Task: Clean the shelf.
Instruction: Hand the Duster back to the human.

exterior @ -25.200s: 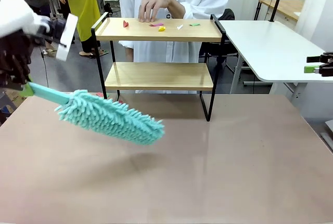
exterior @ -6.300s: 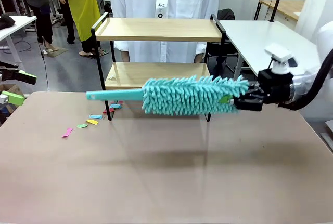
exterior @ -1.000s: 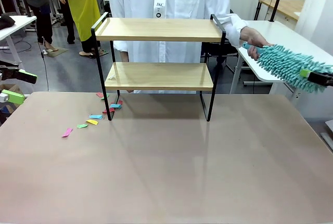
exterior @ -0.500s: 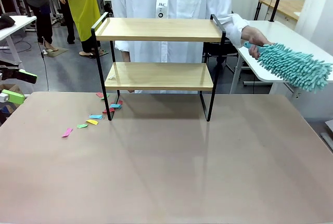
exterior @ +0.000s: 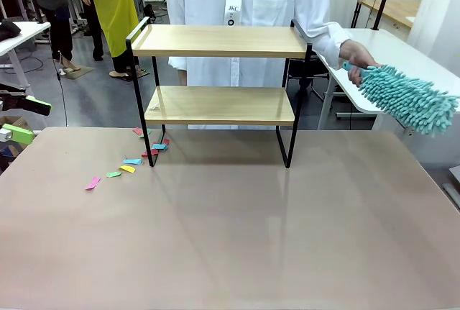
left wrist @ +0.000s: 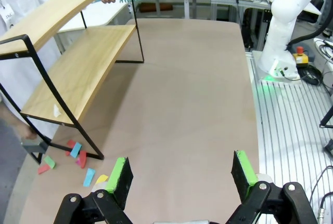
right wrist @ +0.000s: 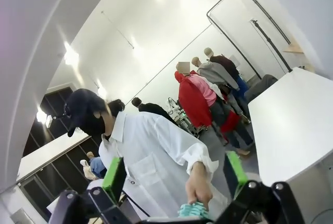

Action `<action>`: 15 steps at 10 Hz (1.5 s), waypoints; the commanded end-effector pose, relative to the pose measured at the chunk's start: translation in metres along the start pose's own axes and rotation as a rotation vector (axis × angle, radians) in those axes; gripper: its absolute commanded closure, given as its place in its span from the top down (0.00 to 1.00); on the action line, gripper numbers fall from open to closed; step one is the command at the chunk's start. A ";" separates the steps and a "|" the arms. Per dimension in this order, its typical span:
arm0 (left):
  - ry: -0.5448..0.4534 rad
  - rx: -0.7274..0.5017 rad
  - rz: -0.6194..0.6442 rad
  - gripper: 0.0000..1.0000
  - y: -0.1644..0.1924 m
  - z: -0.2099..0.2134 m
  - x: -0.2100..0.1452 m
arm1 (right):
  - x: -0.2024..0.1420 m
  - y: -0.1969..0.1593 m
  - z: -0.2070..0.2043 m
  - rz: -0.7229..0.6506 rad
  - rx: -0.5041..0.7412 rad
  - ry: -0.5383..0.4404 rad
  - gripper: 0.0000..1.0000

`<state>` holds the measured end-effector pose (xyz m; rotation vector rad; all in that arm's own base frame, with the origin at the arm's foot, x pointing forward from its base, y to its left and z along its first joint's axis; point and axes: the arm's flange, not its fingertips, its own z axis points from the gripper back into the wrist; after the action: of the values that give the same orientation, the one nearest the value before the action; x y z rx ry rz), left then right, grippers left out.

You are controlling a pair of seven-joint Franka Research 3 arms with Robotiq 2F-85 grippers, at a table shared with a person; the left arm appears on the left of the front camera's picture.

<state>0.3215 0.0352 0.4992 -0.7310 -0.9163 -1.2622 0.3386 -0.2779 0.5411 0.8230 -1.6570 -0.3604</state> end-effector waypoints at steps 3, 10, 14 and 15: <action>-0.026 0.004 -0.014 1.00 0.002 -0.002 0.000 | -0.004 0.012 -0.002 0.031 0.002 0.014 1.00; -0.026 0.004 -0.014 1.00 0.002 -0.002 0.000 | -0.004 0.012 -0.002 0.031 0.002 0.014 1.00; -0.026 0.004 -0.014 1.00 0.002 -0.002 0.000 | -0.004 0.012 -0.002 0.031 0.002 0.014 1.00; -0.026 0.004 -0.014 1.00 0.002 -0.002 0.000 | -0.004 0.012 -0.002 0.031 0.002 0.014 1.00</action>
<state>0.3214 0.0354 0.4991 -0.7315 -0.9163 -1.2614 0.3402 -0.2690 0.5457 0.8203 -1.6537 -0.3386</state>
